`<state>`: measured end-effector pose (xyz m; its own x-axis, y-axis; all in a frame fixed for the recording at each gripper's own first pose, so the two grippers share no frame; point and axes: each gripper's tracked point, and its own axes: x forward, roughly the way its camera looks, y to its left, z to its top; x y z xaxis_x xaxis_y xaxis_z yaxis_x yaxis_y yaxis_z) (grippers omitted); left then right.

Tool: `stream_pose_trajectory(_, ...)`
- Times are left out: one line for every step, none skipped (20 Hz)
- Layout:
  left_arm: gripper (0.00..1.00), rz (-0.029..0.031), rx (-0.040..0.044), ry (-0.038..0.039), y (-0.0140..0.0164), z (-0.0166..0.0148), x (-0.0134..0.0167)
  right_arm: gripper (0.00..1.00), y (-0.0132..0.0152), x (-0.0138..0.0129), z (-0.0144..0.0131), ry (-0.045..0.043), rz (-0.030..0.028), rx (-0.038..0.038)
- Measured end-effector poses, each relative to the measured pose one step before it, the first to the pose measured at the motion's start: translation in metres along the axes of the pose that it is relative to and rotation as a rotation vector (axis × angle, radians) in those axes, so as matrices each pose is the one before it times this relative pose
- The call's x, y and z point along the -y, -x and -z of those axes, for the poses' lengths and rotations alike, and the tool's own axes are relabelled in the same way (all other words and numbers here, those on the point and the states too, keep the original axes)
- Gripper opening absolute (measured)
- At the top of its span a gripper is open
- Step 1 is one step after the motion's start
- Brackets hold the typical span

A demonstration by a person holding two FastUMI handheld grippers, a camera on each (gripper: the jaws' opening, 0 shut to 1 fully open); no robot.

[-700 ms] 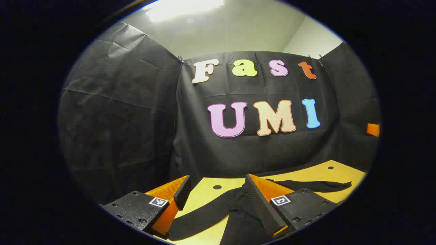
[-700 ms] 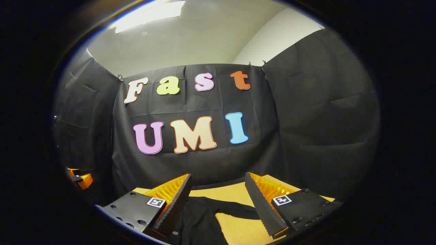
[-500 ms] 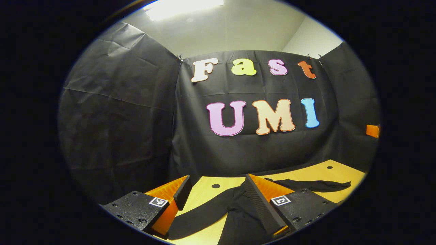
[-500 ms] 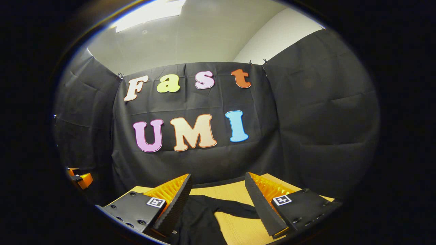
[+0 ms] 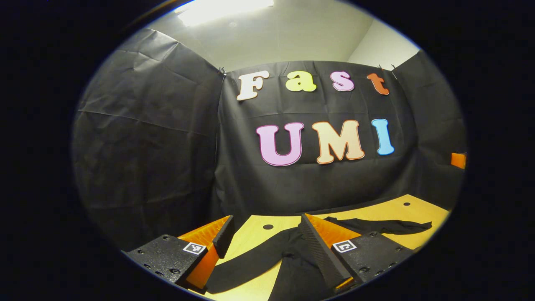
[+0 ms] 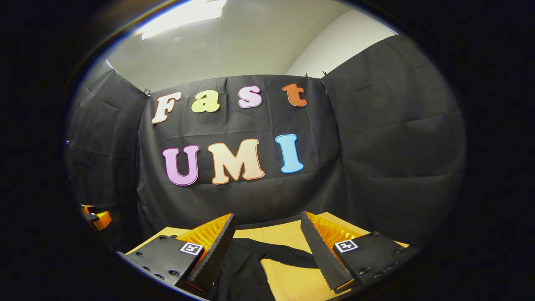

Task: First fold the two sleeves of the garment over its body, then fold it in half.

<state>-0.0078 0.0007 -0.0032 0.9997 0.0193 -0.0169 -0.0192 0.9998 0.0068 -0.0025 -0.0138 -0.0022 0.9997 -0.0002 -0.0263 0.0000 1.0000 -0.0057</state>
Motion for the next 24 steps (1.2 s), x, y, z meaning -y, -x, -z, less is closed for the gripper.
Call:
stream_pose_trajectory(0.96, 0.0002, -0.0007, -0.00104, 0.00089, 0.00117, 0.00038, 1.0, -0.00092, 0.00209, -0.00035, 0.00079, 0.00207, -0.00026)
stream_pose_trajectory(0.96, 0.00023, 0.00048, -0.00154, 0.00025, 0.00033, 0.00074, 0.98, 0.00105, 0.00257, -0.00028, 0.00114, 0.00332, 0.001)
stream_pose_trajectory(0.96, -0.00075, 0.00081, -0.00192, 0.00006, -0.00054, 0.00034, 0.98, 0.00019, 0.00162, -0.00068, 0.00045, 0.00271, 0.0018)
stream_pose_trajectory(0.96, -0.00101, 0.00055, -0.0011, -0.00015, 0.00073, 0.0001, 1.0, -0.00068, 0.0019, -0.00062, -0.00103, 0.0028, 0.00004)
stream_pose_trajectory(0.96, 0.00002, -0.00071, -0.00004, -0.0008, -0.00034, 0.00076, 0.98, -0.00104, 0.0016, -0.00011, -0.00207, 0.00328, 0.00059)
stream_pose_trajectory(0.96, 0.00099, -0.00056, 0.00062, -0.00108, -0.00043, 0.00104, 1.0, -0.00081, 0.00129, 0.00002, -0.0019, 0.00374, 0.00036)
stream_pose_trajectory(0.96, -0.00036, 0.00064, 0.0004, -0.00032, 0.00107, 0.00079, 1.0, -0.00091, 0.00178, 0.00088, -0.00093, 0.00423, -0.00157)
stream_pose_trajectory(0.96, -0.00126, 0.00163, 0.00039, 0.00024, 0.00069, -0.00095, 0.98, -0.00106, 0.00159, 0.00038, 0.0019, 0.00475, -0.00594)
stream_pose_trajectory(0.96, -0.00238, -0.00076, 0.00181, -0.00092, 0.00098, -0.00114, 0.98, -0.00126, 0.00128, 0.00174, 0.00398, 0.00468, -0.00776)
stream_pose_trajectory(0.96, -0.00148, -0.00553, 0.00472, -0.00082, 0.00291, -0.00112, 0.98, -0.00187, 0.00032, 0.00025, 0.00746, 0.00228, -0.00393)
stream_pose_trajectory(0.96, 0.00217, -0.01002, 0.00881, -0.00275, 0.00436, 0.00075, 0.98, -0.00168, -0.00035, -0.00113, 0.0097, 0.0037, 0.00216)
stream_pose_trajectory(0.96, 0.0083, -0.0203, 0.00732, -0.00242, 0.00427, 0.00153, 0.98, -0.00127, 0.00013, -0.00065, 0.0086, 0.00297, 0.00502)
stream_pose_trajectory(0.97, 0.00631, -0.01501, 0.00399, -0.00162, 0.00602, 0.00052, 0.98, 0.00109, -0.00036, -0.00098, 0.0037, 0.00149, 0.00606)
stream_pose_trajectory(0.97, -0.00455, -0.00352, 0.00391, -0.00305, 0.00034, -0.00305, 1.0, -0.00108, -0.0011, -0.00114, -0.00314, -0.00028, 0.00335)
stream_pose_trajectory(0.97, -0.00895, 0.00085, 0.00834, -0.0033, -0.00084, -0.00213, 1.0, 0.0002, -0.00139, 0.00254, -0.00323, -0.00326, -0.00227)
stream_pose_trajectory(0.97, -0.00437, -0.00103, 0.0129, -0.00173, -0.00009, -0.00105, 1.0, -0.00135, -0.00095, 0.00219, 0.00465, 0.00054, -0.00568)
stream_pose_trajectory(0.97, -0.00215, -0.00414, 0.01199, 0.00067, 0.00298, 0.00125, 0.98, 0.00008, 0.00141, 0.00218, 0.01235, 0.0041, -0.00212)
stream_pose_trajectory(0.96, -0.002, -0.00611, 0.00772, -0.00022, 0.00226, 0.00024, 0.98, -0.0011, 0.00049, 0.00065, 0.01365, 0.0031, -0.00228)
stream_pose_trajectory(0.96, -0.00249, -0.00706, 0.00485, -0.00023, 0.00427, -0.00128, 0.98, -0.00098, -0.00018, 0.00328, 0.00985, -0.00041, -0.00493)
stream_pose_trajectory(0.96, -0.00479, -0.00723, 0.00387, -0.00061, 0.00339, -0.00168, 0.98, -0.00212, -0.00028, 0.002, 0.00654, -0.00262, -0.00652)
stream_pose_trajectory(0.96, -0.00426, -0.00734, 0.00258, -0.00024, 0.00256, -0.0013, 0.98, -0.00361, 0.00042, 0.00282, 0.00967, -0.00071, -0.00302)
stream_pose_trajectory(0.96, -0.00392, -0.00754, 0.00034, -0.00054, 0.003, -0.0013, 0.99, -0.00417, 0.00159, 0.00234, 0.01504, 0.00481, -0.00298)
stream_pose_trajectory(0.96, -0.00913, -0.00699, -0.00418, -0.00027, 0.0039, -0.00202, 1.0, -0.00389, 0.00235, 0.00595, 0.01627, 0.00129, -0.00653)
stream_pose_trajectory(0.96, -0.00945, -0.00564, -0.00593, -0.0007, 0.00171, -0.00276, 0.96, -0.00474, -0.00005, 0.00421, 0.01357, -0.00351, -0.00789)
